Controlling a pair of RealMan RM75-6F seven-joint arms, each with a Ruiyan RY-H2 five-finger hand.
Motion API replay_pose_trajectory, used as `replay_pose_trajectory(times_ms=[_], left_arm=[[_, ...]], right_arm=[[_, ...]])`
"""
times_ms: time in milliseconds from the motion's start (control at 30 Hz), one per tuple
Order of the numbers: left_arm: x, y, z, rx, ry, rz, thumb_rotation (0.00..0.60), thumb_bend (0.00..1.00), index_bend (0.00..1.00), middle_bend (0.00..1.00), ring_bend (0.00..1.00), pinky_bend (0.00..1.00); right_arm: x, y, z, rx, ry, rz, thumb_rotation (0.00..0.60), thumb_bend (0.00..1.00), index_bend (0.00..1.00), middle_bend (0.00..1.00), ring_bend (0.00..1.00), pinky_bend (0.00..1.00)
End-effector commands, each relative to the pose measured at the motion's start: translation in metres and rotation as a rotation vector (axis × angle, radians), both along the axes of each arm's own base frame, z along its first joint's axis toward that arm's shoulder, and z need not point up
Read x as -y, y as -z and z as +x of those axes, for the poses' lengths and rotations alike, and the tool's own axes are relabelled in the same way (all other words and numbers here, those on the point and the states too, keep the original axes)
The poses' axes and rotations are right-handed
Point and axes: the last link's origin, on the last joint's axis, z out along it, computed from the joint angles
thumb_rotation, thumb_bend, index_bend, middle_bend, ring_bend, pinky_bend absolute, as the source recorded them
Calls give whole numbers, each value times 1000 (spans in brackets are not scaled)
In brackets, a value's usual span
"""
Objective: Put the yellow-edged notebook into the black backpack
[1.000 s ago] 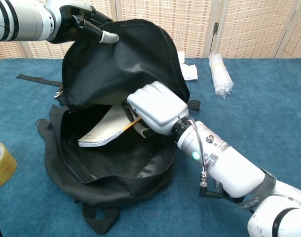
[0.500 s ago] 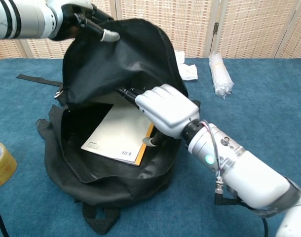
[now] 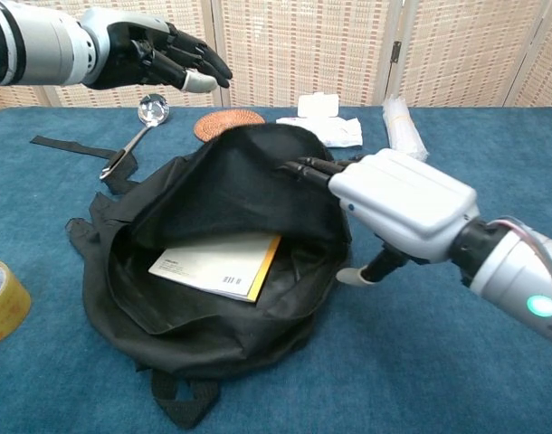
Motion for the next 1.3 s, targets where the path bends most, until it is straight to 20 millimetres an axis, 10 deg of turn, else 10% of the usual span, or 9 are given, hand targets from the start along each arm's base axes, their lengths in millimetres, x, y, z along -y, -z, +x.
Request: replay_pose_trajectory(times_ms=[33, 467, 867, 1300], left_arm=[[4, -3, -2, -29, 30, 15, 600, 430, 248, 190, 132, 0], [17, -23, -41, -184, 128, 193, 600, 417, 261, 168, 146, 1], [34, -53, -128, -389, 111, 436, 600, 425, 329, 207, 181, 22], [116, -96, -216, -648, -44, 567, 600, 425, 313, 208, 173, 1]], right_arm=[[-15, -20, -20, -9, 23, 0, 600, 188, 11, 156, 260, 280], [-31, -99, -89, 19, 150, -97, 600, 186, 191, 236, 320, 358], [-22, -172, -148, 64, 366, -205, 600, 185, 257, 303, 387, 394], [-45, -227, -195, 190, 548, -265, 600, 185, 139, 161, 245, 223]])
